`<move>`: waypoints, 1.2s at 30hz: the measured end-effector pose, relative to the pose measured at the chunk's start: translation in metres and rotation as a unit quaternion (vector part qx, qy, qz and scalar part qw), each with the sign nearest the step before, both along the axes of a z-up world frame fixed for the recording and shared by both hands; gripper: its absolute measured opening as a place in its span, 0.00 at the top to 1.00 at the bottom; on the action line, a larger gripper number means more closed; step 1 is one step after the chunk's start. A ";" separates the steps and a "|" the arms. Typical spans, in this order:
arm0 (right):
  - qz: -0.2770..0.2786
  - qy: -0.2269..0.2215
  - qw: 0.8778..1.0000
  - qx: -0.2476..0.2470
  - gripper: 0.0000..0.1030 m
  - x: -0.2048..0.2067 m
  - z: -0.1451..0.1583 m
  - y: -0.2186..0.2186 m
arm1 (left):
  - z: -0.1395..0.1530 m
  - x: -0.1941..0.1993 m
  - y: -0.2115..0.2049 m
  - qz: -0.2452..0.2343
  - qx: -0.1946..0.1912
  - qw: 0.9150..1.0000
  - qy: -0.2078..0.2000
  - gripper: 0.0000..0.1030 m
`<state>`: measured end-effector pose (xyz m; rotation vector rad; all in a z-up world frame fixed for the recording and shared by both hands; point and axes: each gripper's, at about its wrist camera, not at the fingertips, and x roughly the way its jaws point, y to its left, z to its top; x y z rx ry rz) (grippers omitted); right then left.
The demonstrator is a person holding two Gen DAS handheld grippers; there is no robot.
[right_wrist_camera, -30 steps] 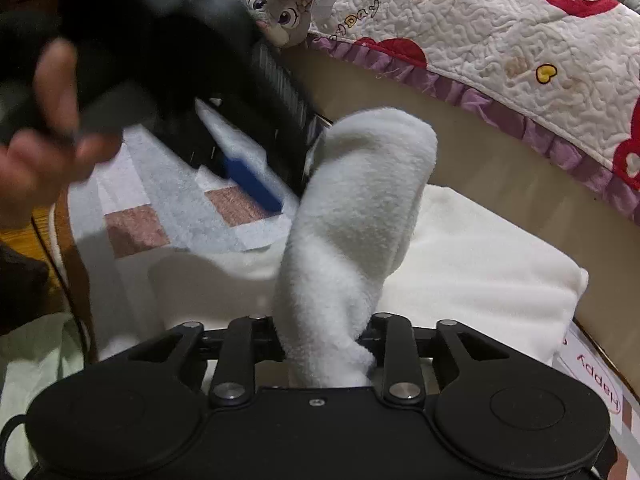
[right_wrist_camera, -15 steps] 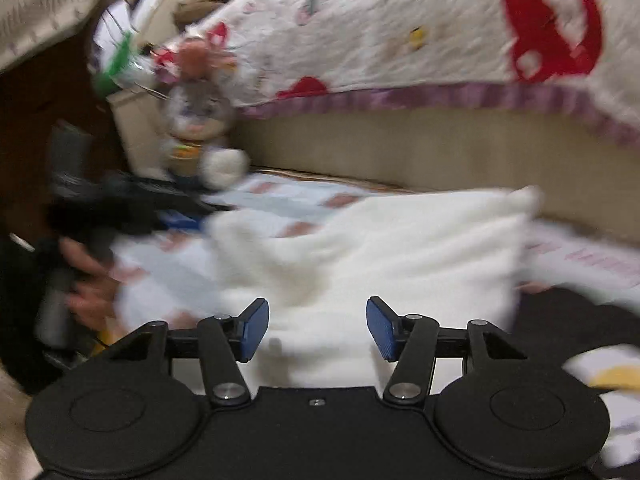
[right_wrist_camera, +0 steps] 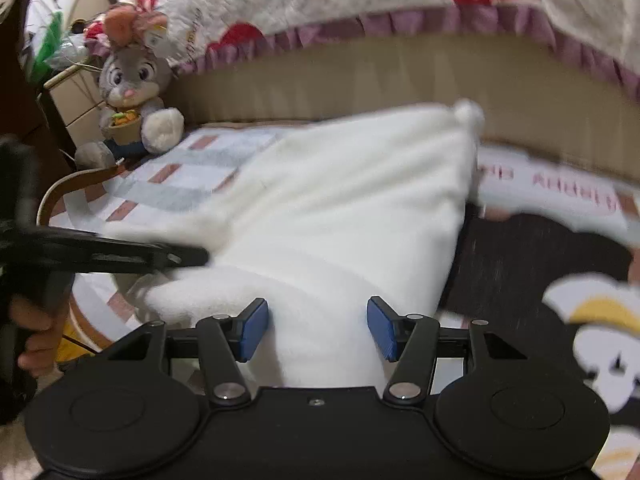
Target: Fold clothes
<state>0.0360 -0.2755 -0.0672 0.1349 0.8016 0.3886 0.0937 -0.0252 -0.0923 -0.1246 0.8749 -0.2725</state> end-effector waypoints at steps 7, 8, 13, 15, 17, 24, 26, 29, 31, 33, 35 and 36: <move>0.024 0.021 0.999 -0.011 0.37 -0.017 -0.012 -0.005 | 0.000 -0.009 0.002 0.026 0.047 0.999 0.004 0.68; 0.030 0.016 0.999 -0.017 0.37 -0.017 -0.008 -0.004 | 0.002 -0.013 -0.001 0.023 0.065 0.998 -0.001 0.68; 0.061 -0.035 0.997 -0.028 0.36 -0.003 0.009 0.004 | 0.004 -0.021 -0.017 -0.002 0.142 0.990 -0.006 0.67; 0.045 -0.052 0.997 -0.038 0.35 0.010 0.008 0.008 | 0.002 -0.020 -0.019 -0.009 0.149 0.989 -0.004 0.67; -0.008 -0.043 0.998 -0.049 0.34 0.025 -0.002 0.007 | 0.001 -0.017 -0.016 -0.009 0.146 0.989 0.003 0.67; -0.018 -0.036 0.998 -0.055 0.32 0.008 -0.029 0.016 | 0.028 -0.019 -0.008 0.021 0.183 0.983 -0.026 0.51; -0.014 -0.037 0.998 -0.052 0.33 0.004 -0.028 0.015 | 0.049 -0.027 -0.014 0.009 0.195 0.978 -0.066 0.53; -0.004 -0.037 0.998 -0.050 0.33 0.002 -0.027 0.014 | 0.071 -0.034 -0.022 -0.045 0.144 0.982 -0.110 0.53; 0.001 -0.043 0.998 -0.042 0.33 -0.002 -0.026 0.014 | 0.078 -0.036 -0.028 -0.094 0.091 0.983 -0.126 0.51; 0.014 -0.052 0.997 -0.053 0.33 -0.007 -0.025 0.020 | 0.067 -0.030 -0.040 -0.155 0.063 0.981 -0.096 0.51; 0.029 -0.061 0.995 -0.067 0.33 -0.011 -0.024 0.027 | 0.042 -0.021 -0.051 -0.166 0.079 0.982 -0.048 0.51; 0.036 -0.064 0.995 -0.072 0.33 -0.013 -0.024 0.028 | 0.028 -0.017 -0.054 -0.163 0.090 0.982 -0.021 0.51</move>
